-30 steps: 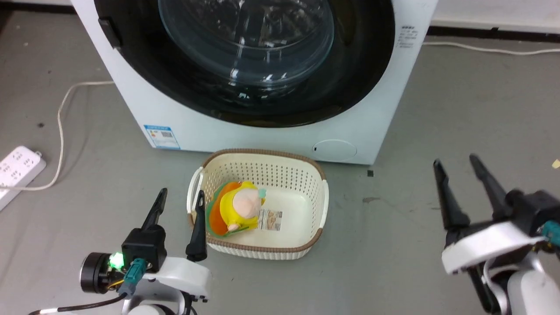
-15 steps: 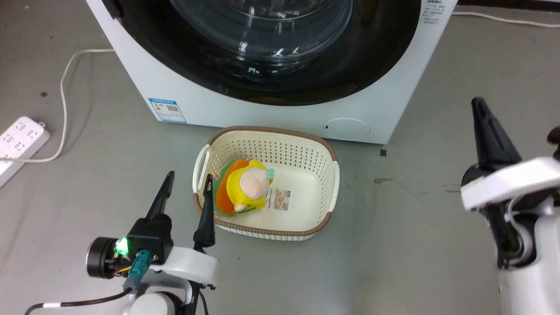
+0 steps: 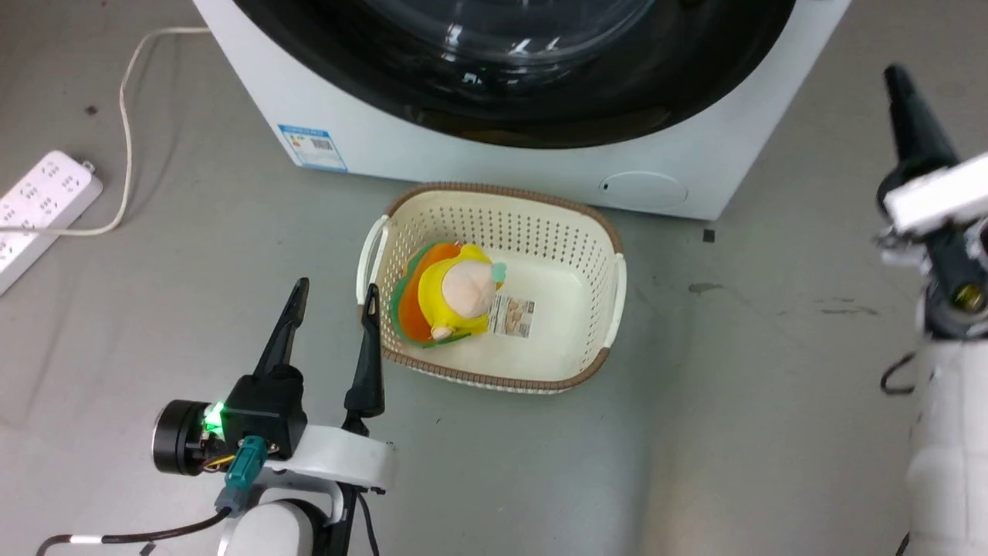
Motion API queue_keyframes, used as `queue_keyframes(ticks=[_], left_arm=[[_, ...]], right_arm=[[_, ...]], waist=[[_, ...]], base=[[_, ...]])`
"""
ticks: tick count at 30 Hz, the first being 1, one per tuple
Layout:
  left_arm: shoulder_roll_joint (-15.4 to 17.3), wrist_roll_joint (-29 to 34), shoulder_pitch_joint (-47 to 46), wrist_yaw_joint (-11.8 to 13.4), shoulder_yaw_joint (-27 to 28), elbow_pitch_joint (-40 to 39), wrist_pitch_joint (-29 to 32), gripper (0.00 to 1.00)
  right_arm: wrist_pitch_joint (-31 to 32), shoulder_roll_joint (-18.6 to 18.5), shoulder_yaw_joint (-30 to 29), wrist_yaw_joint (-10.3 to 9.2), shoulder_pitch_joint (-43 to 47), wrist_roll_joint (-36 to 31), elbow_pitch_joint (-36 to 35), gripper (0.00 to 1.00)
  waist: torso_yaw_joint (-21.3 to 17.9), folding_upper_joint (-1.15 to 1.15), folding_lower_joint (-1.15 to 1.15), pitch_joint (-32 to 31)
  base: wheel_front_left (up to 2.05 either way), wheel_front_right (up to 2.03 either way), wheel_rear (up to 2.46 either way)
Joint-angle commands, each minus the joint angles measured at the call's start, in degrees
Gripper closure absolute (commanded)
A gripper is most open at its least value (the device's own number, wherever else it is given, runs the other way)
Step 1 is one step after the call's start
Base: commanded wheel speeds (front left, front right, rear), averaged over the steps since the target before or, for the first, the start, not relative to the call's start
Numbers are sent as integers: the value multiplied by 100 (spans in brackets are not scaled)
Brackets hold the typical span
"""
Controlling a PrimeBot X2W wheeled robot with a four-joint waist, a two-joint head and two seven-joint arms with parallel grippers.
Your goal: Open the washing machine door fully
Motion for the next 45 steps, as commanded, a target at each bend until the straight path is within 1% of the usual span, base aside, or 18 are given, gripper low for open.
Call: queue_keyframes(ticks=[1,4,8,15,20,22,25,26,34,39,45], left_arm=[[7,27,-109,17,-33,-39,-57,0],[7,22,-151,21,-69,-58,-93,0],[6,-9,-202,36,-115,-48,-141,0],[5,-54,-332,65,-233,-54,-225,0],[5,-98,-419,107,-351,-48,-285,0],[5,-112,-457,119,-396,-44,-309,0],[5,-137,-505,147,-457,-42,-344,0],[5,-155,-547,175,-501,-41,-380,0],[5,-182,-673,221,-616,-70,-476,0],[5,-204,-733,255,-691,-76,-536,0],[5,-223,-769,287,-766,-28,-607,0]], right_arm=[[83,20,-92,-2,-286,133,137,100],[286,1,-294,-2,-725,236,485,100],[534,-31,-711,-3,-1413,475,1114,100],[1004,-219,-1101,-3,-2530,578,2203,100],[1340,-403,-1293,-3,-3249,624,2908,100],[1439,-507,-1243,-3,-3469,527,3094,100],[1553,-624,-1333,-3,-3765,555,3380,100],[1700,-728,-1478,-3,-4070,643,3732,100],[2170,-992,-1805,-4,-4785,845,4651,100],[2695,-1023,-2038,-4,-5084,1064,5037,100],[3115,-1121,-2245,-4,-5115,1251,5411,100]], waist=[[45,0,-1,71],[99,0,-1,185],[159,0,-1,332],[281,0,-1,602],[375,0,-1,763],[415,0,-1,825],[472,0,-1,899],[511,0,-1,969],[592,0,-1,1176],[635,0,-1,1286],[663,0,-1,1203]], base=[[0,0,0],[0,0,0],[0,0,0],[0,0,0],[0,0,0],[0,0,0],[0,0,0],[0,0,0],[0,0,0],[0,0,0],[0,0,0]])
